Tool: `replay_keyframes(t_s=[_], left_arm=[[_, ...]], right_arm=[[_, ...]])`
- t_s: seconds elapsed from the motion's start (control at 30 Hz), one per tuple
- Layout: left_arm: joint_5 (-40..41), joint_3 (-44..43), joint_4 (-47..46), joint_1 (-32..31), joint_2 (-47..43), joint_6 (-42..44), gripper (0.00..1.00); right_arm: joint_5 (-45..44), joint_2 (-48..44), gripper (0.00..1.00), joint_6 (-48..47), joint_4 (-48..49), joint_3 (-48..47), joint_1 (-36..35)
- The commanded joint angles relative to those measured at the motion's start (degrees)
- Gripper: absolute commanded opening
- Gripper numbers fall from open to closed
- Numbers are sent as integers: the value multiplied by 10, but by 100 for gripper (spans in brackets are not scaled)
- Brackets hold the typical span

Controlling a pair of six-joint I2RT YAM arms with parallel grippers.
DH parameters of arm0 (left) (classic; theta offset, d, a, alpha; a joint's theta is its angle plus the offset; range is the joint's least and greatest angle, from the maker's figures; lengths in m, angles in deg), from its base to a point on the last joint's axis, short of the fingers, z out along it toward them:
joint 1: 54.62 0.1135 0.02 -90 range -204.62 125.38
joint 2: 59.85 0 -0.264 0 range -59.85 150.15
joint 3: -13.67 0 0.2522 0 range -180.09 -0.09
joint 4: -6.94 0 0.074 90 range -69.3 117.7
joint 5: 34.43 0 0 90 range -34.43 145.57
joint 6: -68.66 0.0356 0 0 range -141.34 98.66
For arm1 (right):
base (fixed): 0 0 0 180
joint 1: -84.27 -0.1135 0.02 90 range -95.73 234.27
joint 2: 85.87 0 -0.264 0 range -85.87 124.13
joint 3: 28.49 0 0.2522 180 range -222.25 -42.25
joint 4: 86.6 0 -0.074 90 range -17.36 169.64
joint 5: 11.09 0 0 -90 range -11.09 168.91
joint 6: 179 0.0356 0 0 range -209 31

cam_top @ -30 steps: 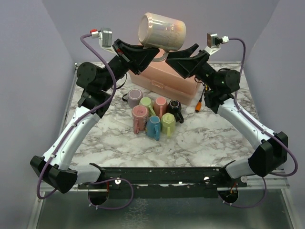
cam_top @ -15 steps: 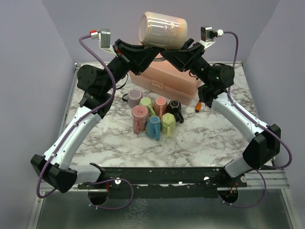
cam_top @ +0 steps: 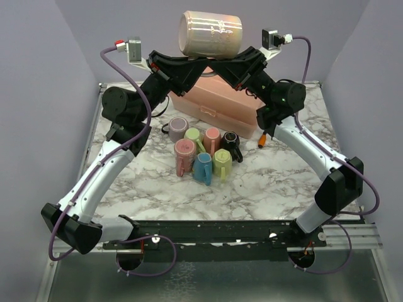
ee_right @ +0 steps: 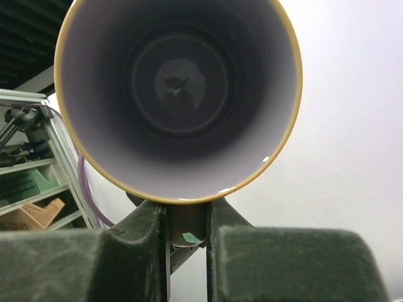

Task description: Turn the mug right side up

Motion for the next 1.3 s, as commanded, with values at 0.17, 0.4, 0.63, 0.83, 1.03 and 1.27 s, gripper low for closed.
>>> replay_keyframes(t_s=[0.17, 0.4, 0.63, 0.83, 1.03, 1.27], left_arm=[[-7, 17, -51, -7, -34, 16, 32], [19, 37, -36, -7, -48, 27, 76], [78, 56, 27, -7, -65, 81, 85], [163, 77, 102, -7, -78, 131, 87], [265, 88, 190, -7, -82, 161, 88], [312, 130, 209, -7, -95, 201, 91]], right_arm=[[-44, -46, 1, -76, -41, -11, -4], [-66, -87, 1, -153, -92, -4, -4], [-134, -140, 1, -248, -189, 3, -4], [-214, -181, 1, -378, -306, -4, -4], [-339, -204, 0, -510, -447, -27, -4], [-534, -192, 1, -640, -609, -73, -4]])
